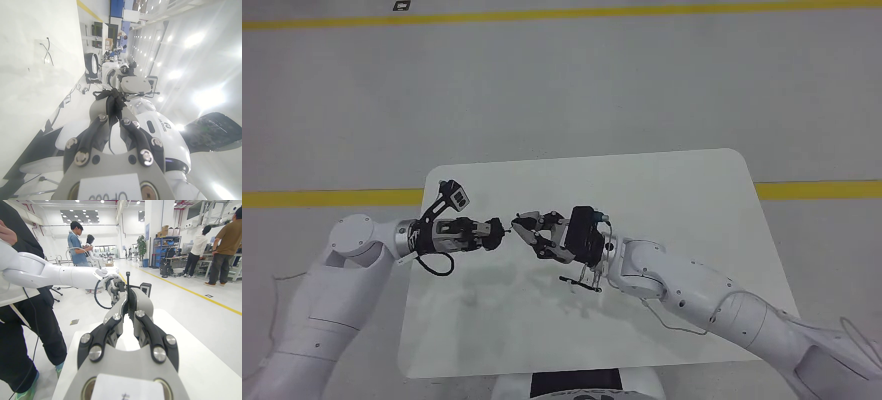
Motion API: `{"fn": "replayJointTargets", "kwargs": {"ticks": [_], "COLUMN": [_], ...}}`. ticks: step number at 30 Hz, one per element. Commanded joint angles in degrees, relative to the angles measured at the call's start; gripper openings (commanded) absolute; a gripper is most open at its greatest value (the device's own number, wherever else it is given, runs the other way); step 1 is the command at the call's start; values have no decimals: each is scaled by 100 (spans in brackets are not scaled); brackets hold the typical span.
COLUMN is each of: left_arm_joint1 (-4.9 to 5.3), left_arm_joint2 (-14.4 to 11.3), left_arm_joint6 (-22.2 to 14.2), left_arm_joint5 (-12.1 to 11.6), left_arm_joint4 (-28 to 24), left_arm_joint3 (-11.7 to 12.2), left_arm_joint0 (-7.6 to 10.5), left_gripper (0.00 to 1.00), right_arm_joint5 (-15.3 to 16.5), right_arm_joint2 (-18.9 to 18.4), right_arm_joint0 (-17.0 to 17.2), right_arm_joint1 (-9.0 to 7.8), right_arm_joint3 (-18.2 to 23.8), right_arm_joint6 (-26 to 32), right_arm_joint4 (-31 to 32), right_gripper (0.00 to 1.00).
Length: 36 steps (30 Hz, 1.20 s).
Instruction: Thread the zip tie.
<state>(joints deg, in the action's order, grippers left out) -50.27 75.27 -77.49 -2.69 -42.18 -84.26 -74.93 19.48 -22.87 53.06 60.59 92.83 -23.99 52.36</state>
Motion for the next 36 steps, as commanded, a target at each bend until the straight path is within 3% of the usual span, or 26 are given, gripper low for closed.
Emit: {"fn": "replayJointTargets", "kwargs": {"ticks": [1, 36], "left_arm_joint1": [2, 53], "left_arm_joint2": [-7, -38], "left_arm_joint6": [-2, 46], "left_arm_joint5": [-3, -25], "left_arm_joint4": [-4, -66], "left_arm_joint3": [2, -67], "left_arm_joint0": [2, -55], "left_gripper": [0, 0], "right_arm_joint5": [0, 0], "right_arm_joint2": [7, -28], "right_arm_joint0": [-8, 32], "right_arm_joint1": [-1, -35], "right_arm_joint3": [-6, 19], "right_arm_joint6": [-5, -3], "right_arm_joint4": [-2, 30], "right_gripper": [0, 0]}}
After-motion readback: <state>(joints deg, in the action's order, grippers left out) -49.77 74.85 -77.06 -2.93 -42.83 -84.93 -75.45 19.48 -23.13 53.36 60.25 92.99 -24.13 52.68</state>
